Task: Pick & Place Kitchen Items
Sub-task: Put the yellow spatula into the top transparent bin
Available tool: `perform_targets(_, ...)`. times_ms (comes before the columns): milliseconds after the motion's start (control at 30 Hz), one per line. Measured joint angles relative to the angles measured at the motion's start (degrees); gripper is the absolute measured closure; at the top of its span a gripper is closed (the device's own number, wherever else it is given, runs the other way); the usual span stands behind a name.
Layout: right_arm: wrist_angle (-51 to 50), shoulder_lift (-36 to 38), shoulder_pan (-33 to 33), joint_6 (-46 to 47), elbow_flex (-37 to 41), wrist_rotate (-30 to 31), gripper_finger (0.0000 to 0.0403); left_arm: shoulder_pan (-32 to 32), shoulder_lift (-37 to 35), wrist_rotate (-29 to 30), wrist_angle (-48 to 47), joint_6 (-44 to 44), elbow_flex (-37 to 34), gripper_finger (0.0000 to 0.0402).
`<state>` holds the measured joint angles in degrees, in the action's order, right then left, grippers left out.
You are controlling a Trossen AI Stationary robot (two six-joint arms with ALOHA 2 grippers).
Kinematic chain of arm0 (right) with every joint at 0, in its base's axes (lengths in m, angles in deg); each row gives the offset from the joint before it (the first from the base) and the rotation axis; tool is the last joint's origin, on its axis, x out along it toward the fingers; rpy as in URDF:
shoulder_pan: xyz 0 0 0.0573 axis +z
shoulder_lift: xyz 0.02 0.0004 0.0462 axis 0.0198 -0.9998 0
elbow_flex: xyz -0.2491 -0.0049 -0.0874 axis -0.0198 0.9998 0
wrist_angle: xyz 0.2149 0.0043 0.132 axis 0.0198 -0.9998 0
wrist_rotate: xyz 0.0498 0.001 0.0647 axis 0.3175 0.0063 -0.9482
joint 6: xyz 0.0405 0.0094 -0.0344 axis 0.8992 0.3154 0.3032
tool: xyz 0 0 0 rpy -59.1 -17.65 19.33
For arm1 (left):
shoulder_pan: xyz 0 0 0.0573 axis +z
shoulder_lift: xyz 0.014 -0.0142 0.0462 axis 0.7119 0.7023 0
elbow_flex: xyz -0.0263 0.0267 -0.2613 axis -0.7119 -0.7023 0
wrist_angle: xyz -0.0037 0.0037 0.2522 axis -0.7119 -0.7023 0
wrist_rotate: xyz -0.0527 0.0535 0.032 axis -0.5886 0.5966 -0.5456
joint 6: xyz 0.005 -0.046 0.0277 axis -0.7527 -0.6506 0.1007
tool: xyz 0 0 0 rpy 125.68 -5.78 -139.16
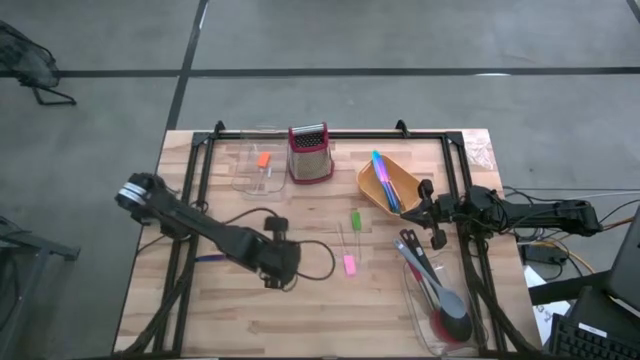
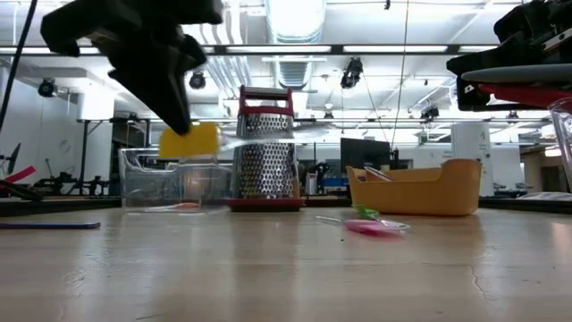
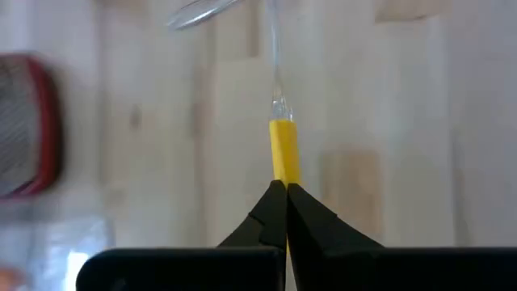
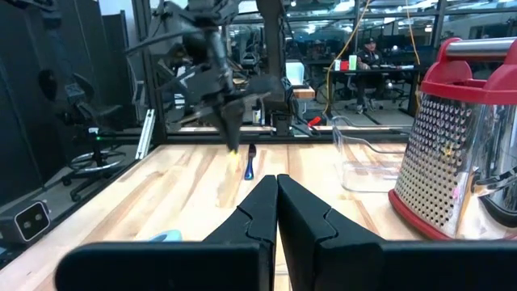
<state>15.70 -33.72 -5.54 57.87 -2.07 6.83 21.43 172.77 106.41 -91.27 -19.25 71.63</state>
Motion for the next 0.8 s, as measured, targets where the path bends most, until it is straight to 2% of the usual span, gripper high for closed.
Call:
perform_targets(333,0.02,0.00,0.00,0.00,0.00,0.00,0.0394,0.54,-13.70,8.02,-23.80,-19.97,-2.60,0.0401)
perform_targets(467,0.01,0.01,0.00,0.00,0.00,0.00,0.0394,2.59,-19.90,9.32,-24.55,-23.88,-4.61,0.0401)
perform_targets(567,0.02,0.02,0.00,0.00,0.00,0.00,0.0394,4.44,-23.87,13.10,-24.49,-26.54,-5.93,0.0401)
perform_targets(700,0.00,0.02,0.00,0.00,0.00,-0.02,0.0394,10.28,-28.55,17.71,-23.30,-33.12,-7.89,0.0401)
perform_targets(800,0.01,0.00,0.00,0.00,0.00,-0.02,0.0394,16.01,-30.69,18.49,-22.29,-37.19,-10.04,0.0401)
